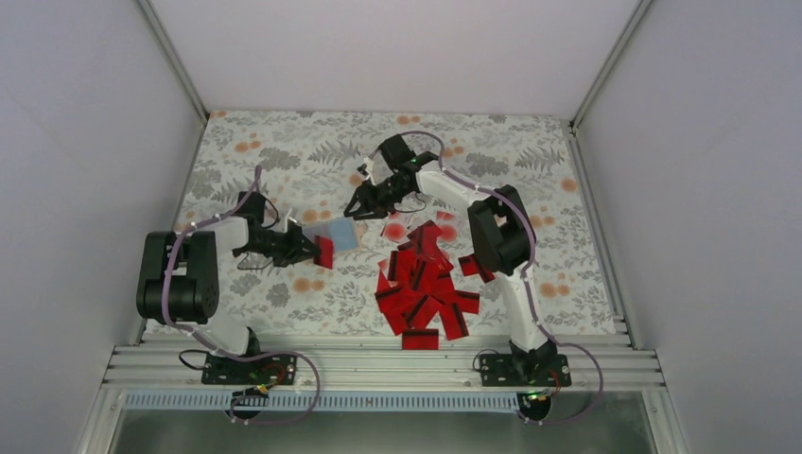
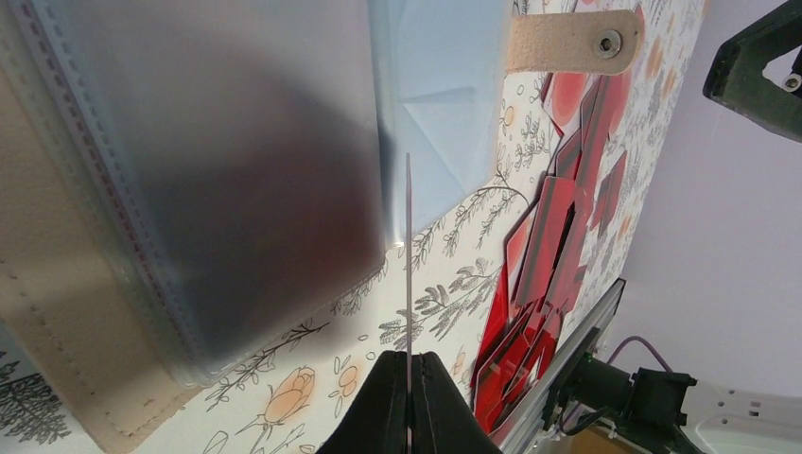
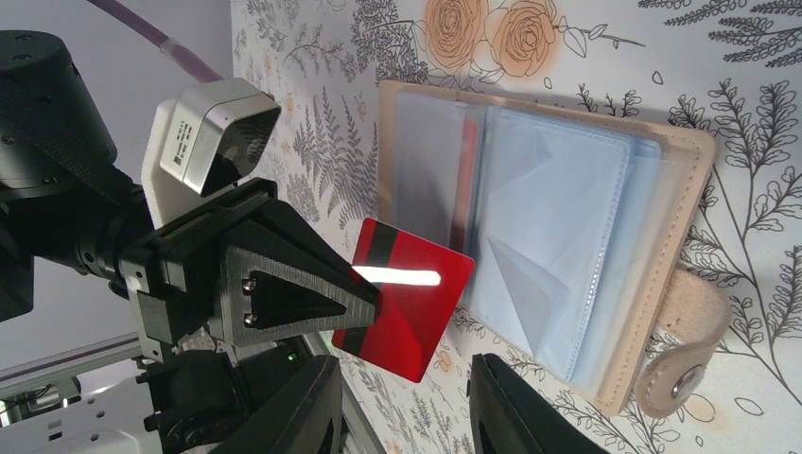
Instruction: Put the credit cards into the card holder
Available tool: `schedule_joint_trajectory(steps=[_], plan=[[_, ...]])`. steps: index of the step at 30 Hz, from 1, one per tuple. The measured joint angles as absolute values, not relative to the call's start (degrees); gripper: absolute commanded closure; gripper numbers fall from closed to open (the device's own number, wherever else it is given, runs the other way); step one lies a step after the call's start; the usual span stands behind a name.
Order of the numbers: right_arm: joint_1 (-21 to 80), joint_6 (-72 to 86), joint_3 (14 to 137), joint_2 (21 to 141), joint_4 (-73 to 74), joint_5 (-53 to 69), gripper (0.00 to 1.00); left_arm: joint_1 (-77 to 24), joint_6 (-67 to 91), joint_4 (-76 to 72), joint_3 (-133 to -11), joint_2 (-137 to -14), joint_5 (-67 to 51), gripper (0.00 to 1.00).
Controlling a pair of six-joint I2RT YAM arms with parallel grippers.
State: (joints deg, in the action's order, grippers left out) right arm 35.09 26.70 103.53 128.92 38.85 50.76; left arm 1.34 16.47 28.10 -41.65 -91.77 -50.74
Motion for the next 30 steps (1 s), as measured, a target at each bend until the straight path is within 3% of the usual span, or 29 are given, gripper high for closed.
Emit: schedule_joint_trajectory(steps=[30], plan=[[35.09, 25.41, 103.9, 129.91, 39.24, 50.83, 0.67, 0.73, 20.4, 21.98, -42.5, -95.98, -51.03, 0.98]])
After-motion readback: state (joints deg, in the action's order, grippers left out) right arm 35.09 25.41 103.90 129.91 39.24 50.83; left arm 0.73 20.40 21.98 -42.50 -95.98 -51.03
